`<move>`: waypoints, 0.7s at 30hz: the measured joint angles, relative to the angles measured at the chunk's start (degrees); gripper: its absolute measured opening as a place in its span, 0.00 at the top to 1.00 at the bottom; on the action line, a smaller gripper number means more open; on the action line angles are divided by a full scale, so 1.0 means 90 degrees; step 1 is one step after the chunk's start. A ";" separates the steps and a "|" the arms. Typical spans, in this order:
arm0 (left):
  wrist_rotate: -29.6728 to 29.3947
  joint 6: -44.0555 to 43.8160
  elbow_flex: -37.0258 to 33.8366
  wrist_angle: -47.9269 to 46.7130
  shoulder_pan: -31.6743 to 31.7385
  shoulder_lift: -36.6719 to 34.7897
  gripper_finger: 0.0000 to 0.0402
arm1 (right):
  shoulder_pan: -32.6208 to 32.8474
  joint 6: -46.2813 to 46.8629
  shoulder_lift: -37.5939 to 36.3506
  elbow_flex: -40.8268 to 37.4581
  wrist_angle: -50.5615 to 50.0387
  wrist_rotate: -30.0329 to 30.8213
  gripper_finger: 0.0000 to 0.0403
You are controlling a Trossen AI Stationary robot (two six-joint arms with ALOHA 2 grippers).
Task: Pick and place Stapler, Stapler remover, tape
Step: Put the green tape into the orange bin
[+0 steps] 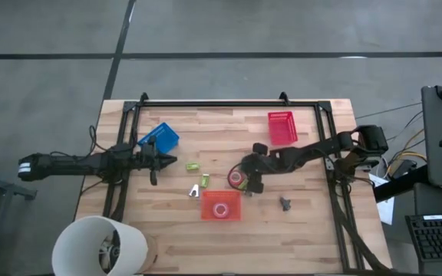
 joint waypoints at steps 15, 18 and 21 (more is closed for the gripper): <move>0.0000 0.0000 -0.0001 -0.0004 0.0000 0.0000 0.94 | -0.0102 0.0016 0.0012 -0.0347 0.0499 -0.0401 0.73; 0.0000 0.0000 0.0000 -0.0005 0.0000 0.0000 0.94 | -0.0100 -0.0007 0.0012 -0.0347 0.0513 -0.0404 0.83; 0.0000 0.0000 0.0000 -0.0005 0.0000 0.0000 0.94 | -0.0100 -0.0030 0.0012 -0.0347 0.0516 -0.0401 0.92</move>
